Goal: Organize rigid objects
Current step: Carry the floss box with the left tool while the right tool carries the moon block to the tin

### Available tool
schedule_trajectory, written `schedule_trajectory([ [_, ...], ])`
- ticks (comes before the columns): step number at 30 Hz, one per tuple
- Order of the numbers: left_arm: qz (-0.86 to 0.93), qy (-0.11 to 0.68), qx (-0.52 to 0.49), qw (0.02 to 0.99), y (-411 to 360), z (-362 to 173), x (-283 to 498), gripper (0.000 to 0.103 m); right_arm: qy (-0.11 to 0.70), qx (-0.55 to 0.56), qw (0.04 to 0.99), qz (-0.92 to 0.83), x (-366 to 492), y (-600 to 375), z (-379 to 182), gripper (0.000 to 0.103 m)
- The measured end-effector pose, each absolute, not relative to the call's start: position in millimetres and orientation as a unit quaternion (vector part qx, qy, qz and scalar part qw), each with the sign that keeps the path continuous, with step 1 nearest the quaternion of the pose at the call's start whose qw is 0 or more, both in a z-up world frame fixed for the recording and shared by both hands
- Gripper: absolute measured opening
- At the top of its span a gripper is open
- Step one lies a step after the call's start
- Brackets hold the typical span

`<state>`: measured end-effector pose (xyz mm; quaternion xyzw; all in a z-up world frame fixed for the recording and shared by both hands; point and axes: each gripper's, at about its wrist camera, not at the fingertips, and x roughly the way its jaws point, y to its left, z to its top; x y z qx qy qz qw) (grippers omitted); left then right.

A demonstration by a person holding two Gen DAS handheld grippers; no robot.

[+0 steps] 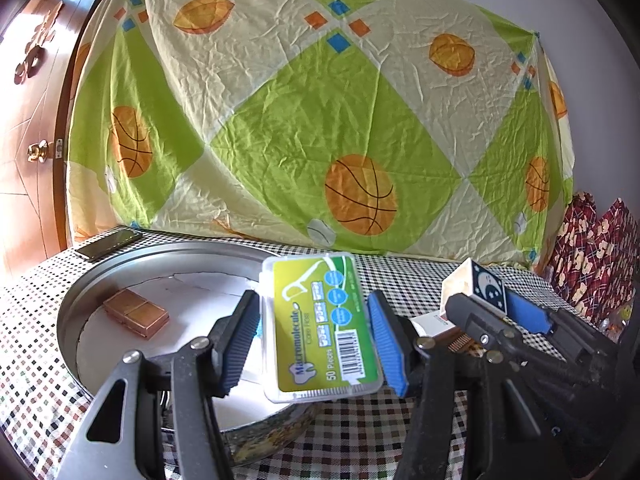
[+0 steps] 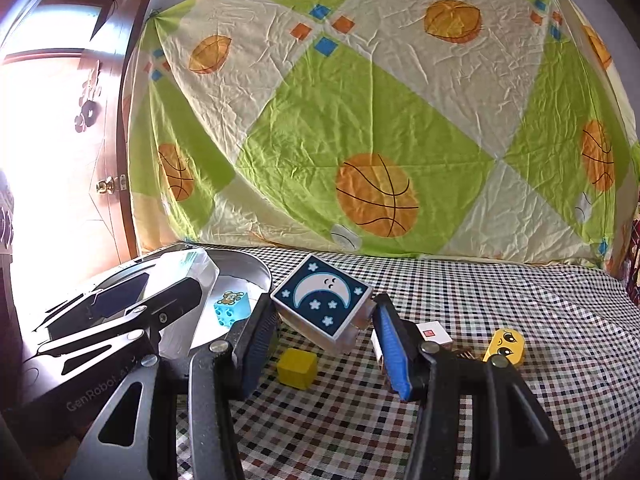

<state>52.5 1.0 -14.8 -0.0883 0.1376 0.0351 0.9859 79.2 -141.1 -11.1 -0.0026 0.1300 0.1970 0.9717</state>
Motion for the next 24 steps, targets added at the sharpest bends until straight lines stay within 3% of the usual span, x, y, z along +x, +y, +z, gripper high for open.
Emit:
schedule_trajectory([
  [24,0.06,0.129,-0.105,0.984,34.0,-13.9,39.9,0.056,0.13,-0.014,0.968,0.215,77.6,-115.8,-11.0,0.053],
])
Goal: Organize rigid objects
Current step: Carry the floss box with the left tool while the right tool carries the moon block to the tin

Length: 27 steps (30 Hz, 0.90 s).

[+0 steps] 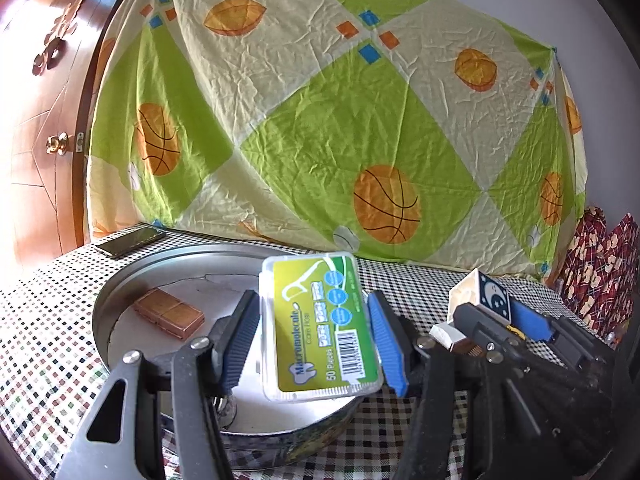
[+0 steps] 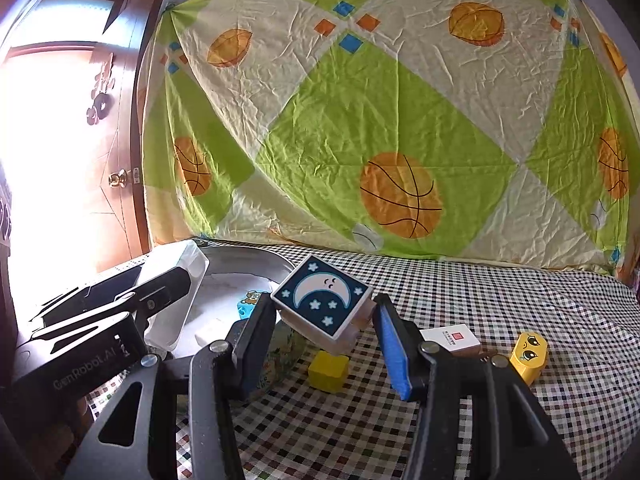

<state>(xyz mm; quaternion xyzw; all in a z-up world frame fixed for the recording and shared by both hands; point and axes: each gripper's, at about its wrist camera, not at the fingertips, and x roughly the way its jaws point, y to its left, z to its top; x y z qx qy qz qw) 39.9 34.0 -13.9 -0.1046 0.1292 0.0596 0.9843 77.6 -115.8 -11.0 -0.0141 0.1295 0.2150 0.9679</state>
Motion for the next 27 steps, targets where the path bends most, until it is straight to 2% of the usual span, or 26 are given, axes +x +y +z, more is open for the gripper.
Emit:
schedule_trajectory([
  [27,0.097,0.136,-0.115,0.979,77.8,-16.4,33.2,0.056,0.136,-0.042,0.96,0.24,81.4,-79.5,-9.9,0.053],
])
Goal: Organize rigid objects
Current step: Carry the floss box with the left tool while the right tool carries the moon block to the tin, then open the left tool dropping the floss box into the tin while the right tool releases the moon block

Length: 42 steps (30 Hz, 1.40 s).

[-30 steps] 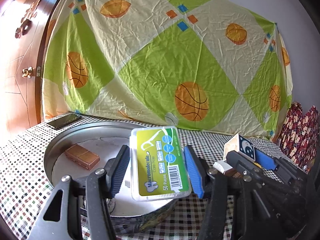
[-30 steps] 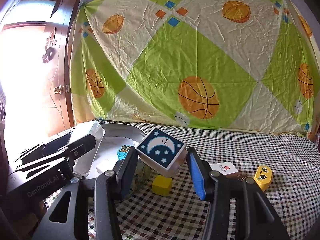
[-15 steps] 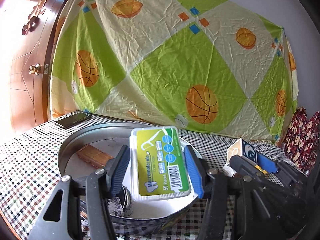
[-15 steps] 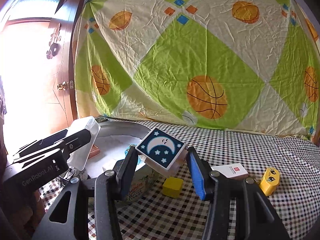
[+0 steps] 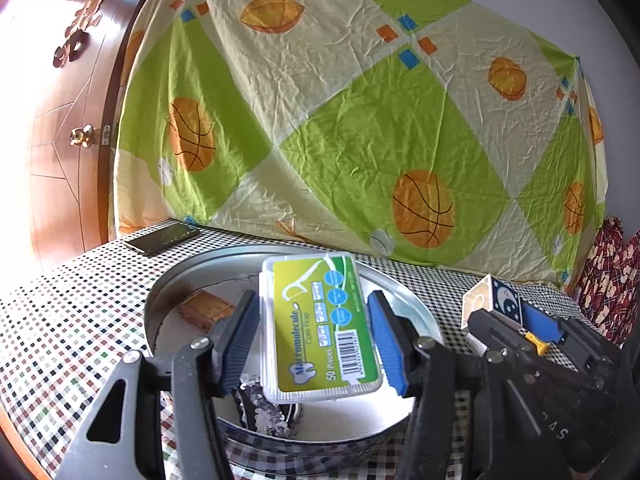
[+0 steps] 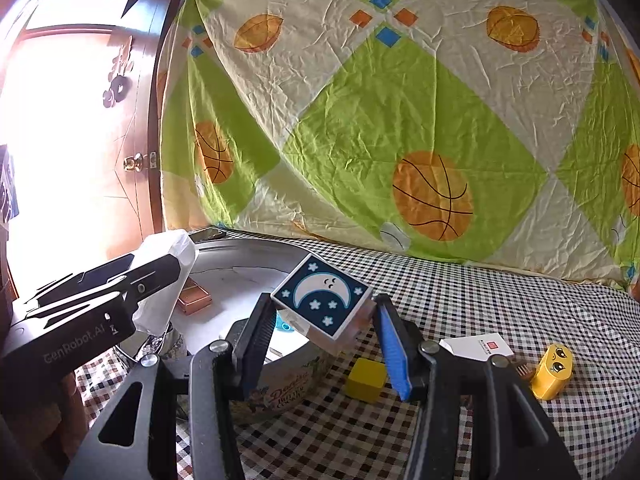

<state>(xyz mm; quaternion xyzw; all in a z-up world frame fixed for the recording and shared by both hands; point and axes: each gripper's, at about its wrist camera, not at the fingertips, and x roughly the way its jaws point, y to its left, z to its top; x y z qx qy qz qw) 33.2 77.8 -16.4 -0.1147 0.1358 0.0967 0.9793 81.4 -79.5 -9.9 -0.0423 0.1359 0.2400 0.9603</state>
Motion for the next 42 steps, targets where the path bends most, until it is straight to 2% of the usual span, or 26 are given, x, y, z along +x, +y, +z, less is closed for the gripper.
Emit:
schedule_trajectory([
  [11,0.122,0.186,-0.108,0.969,118.5,-15.5,52.9,0.056,0.182,-0.055,0.94,0.284,117.5,-46.8,5.2,0.053],
  [18,0.116,0.237,-0.09,0.96,129.1,-20.1,77.4,0.056,0.264,-0.052,0.917,0.295,160.7,-19.6,-13.9,0.053],
  [26,0.126,0.268,-0.063,0.953,132.4,-26.5,95.1,0.056,0.287,-0.052,0.907,0.305,180.0,-1.3,-23.7,0.053],
  [28,0.129,0.275,-0.06,0.951,133.6,-28.4,98.3,0.057,0.287,-0.047,0.906,0.307,182.2,-0.6,-24.2,0.055],
  [29,0.131,0.274,-0.063,0.951,134.6,-28.5,98.0,0.057,0.285,-0.045,0.907,0.307,182.6,-0.8,-23.7,0.06],
  [30,0.134,0.271,-0.063,0.951,135.4,-27.9,97.2,0.06,0.282,-0.042,0.908,0.307,181.9,-2.0,-22.8,0.067],
  [31,0.14,0.27,-0.061,0.951,135.6,-27.6,96.3,0.07,0.278,-0.039,0.909,0.308,180.2,-4.2,-20.8,0.069],
  [33,0.147,0.261,-0.063,0.952,136.3,-25.3,91.8,0.079,0.272,-0.031,0.911,0.309,175.4,-10.4,-17.1,0.07],
  [35,0.143,0.252,-0.068,0.955,134.5,-21.5,84.9,0.081,0.264,-0.023,0.914,0.306,168.5,-21.8,-12.9,0.07],
  [39,0.133,0.221,-0.076,0.963,123.5,-13.1,64.3,0.095,0.246,-0.017,0.923,0.294,149.6,-60.9,-9.7,0.07],
  [42,0.127,0.208,-0.083,0.966,112.4,-11.0,54.8,0.099,0.241,-0.016,0.932,0.269,138.3,-96.1,-12.5,0.07],
])
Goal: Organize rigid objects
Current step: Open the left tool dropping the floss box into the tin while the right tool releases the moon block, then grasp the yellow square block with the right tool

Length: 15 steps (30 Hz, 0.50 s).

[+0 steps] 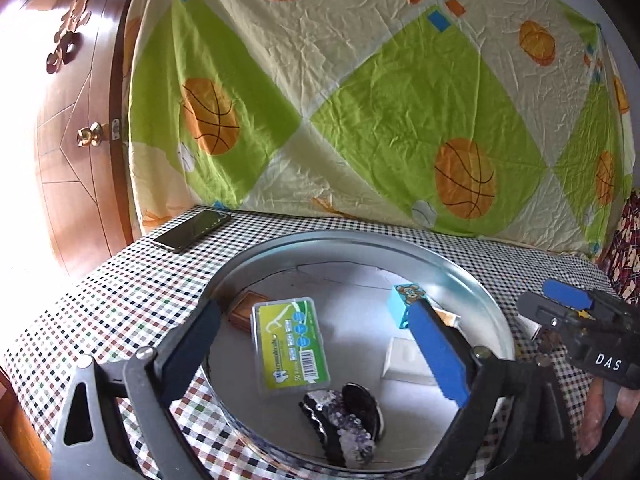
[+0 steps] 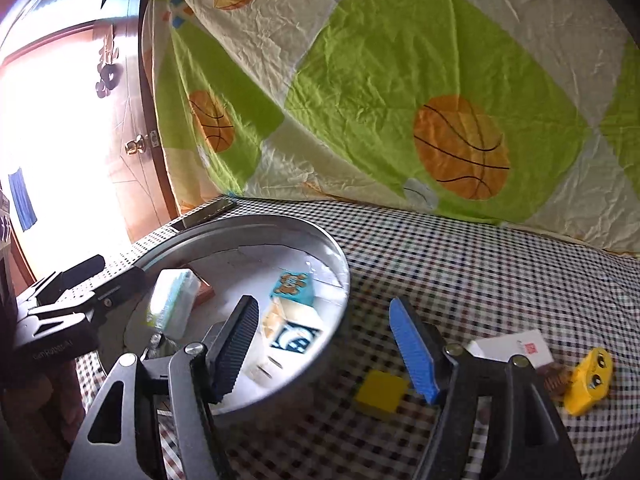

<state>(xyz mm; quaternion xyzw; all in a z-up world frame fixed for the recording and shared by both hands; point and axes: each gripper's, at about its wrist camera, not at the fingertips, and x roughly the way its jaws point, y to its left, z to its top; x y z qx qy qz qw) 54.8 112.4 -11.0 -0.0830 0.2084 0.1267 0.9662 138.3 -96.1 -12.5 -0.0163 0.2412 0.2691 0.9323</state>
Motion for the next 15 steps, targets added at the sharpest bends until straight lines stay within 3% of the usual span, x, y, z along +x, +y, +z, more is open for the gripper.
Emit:
schedule_trajectory([
  [8,0.104,0.223,-0.094,0.965,78.0,-27.3,60.1,0.103,0.261,-0.016,0.941,0.213,138.8,-155.5,-32.8,0.071],
  [15,0.11,0.223,-0.1,0.963,73.2,-28.3,62.4,0.103,0.292,-0.044,0.927,0.229,150.1,-130.4,-43.3,0.071],
])
